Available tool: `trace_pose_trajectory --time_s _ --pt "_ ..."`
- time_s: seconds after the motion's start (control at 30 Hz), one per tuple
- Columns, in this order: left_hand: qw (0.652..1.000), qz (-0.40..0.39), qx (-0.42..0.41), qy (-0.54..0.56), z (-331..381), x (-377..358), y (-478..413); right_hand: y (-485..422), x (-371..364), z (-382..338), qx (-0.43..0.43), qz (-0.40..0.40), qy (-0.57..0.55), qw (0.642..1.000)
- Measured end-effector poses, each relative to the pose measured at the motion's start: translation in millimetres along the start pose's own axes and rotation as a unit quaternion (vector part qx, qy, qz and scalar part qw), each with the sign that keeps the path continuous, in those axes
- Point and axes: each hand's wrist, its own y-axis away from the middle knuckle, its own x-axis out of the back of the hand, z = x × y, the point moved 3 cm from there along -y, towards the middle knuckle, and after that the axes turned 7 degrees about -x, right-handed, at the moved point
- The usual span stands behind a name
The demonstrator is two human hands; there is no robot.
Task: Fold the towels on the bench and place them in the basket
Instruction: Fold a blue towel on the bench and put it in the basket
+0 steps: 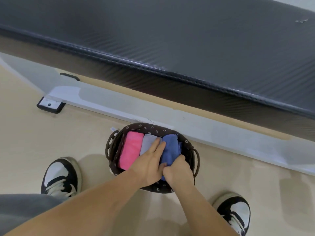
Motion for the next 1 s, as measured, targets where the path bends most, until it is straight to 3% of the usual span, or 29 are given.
trace_pose_trajectory --time_s 0.17,0.33,0.47,0.57,0.7,0.8,0.87,1.0 --pt "0.988 -0.060 -0.098 -0.100 5.5 -12.0 0.3 -15.3 7.1 1.4 0.004 -0.048 0.022 0.999" --pt "0.975 -0.081 -0.056 -0.199 16.1 -16.6 -18.9 -17.9 30.4 -11.5 0.076 0.062 -0.077 0.992" --pt "0.965 -0.119 -0.002 -0.235 15.3 -28.8 -33.6 -23.6 37.0 -10.4 0.091 0.068 -0.148 0.982" --pt "0.956 -0.163 0.020 -0.243 14.6 -34.5 -39.0 -27.3 41.4 -9.7 0.082 0.068 -0.134 0.985" --pt "0.962 -0.209 -0.003 -0.178 15.4 -13.6 -40.3 -22.3 46.4 -16.2 0.103 0.074 -0.115 0.985" --pt "0.979 -0.160 -0.042 -0.122 10.9 1.7 -23.9 -11.5 50.9 -16.9 0.109 0.055 -0.071 0.990" --pt "0.985 -0.137 -0.010 -0.109 15.8 18.4 -6.6 1.7 59.8 -19.2 0.116 0.049 -0.010 0.992" --pt "0.992 -0.092 0.010 -0.087 53.4 72.1 22.9 46.6 86.7 -34.7 0.115 -0.014 0.194 0.974"
